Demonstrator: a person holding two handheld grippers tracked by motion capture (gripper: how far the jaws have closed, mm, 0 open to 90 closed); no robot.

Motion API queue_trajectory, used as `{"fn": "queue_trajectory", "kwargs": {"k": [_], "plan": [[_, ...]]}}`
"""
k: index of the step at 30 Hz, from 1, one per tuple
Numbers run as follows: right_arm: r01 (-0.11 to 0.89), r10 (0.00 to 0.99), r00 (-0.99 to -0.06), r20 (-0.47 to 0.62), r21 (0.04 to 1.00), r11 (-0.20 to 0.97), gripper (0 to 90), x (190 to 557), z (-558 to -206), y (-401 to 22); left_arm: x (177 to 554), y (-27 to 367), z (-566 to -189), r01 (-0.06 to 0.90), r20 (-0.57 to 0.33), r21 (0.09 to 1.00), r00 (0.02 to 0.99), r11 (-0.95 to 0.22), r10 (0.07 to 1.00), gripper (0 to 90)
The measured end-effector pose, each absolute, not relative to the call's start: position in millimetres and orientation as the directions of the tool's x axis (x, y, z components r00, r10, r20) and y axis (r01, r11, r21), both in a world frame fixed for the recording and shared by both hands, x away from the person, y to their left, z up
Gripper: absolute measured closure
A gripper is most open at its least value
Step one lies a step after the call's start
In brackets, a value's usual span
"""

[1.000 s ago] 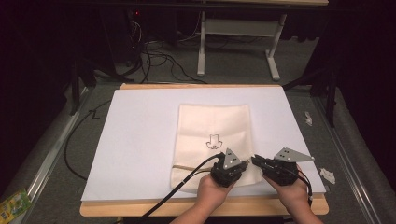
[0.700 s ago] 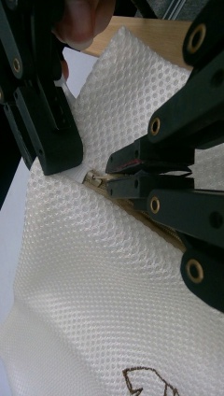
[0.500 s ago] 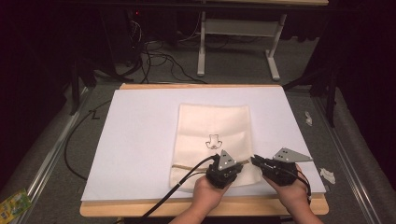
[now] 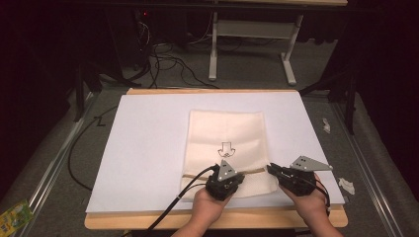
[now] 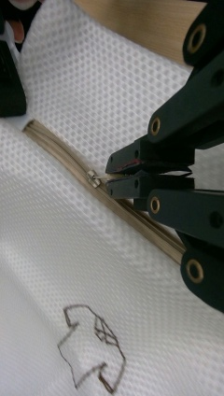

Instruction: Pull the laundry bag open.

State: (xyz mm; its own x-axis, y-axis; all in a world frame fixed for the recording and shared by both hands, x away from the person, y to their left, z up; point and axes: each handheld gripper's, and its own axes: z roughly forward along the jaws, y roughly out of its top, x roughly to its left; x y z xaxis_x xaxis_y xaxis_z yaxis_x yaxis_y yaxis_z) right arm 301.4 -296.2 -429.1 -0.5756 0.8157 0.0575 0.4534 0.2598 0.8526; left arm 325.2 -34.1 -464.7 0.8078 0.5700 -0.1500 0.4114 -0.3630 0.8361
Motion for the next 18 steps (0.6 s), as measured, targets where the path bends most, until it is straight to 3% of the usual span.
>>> {"fn": "queue_trajectory", "kwargs": {"k": [9,18], "plan": [[0.453,0.820,-0.570,0.056,0.854,0.256,84.8,301.5,-428.4,-298.3,324.6,-11.0,-463.7,0.398,-0.102,0.818,0.810,-0.414,0.578,87.1],[0.466,0.827,-0.558,0.063,0.849,0.249,84.7,303.2,-430.4,-302.4,326.7,35.8,-467.6,0.446,-0.088,0.772,0.781,-0.454,0.618,87.1]]}}
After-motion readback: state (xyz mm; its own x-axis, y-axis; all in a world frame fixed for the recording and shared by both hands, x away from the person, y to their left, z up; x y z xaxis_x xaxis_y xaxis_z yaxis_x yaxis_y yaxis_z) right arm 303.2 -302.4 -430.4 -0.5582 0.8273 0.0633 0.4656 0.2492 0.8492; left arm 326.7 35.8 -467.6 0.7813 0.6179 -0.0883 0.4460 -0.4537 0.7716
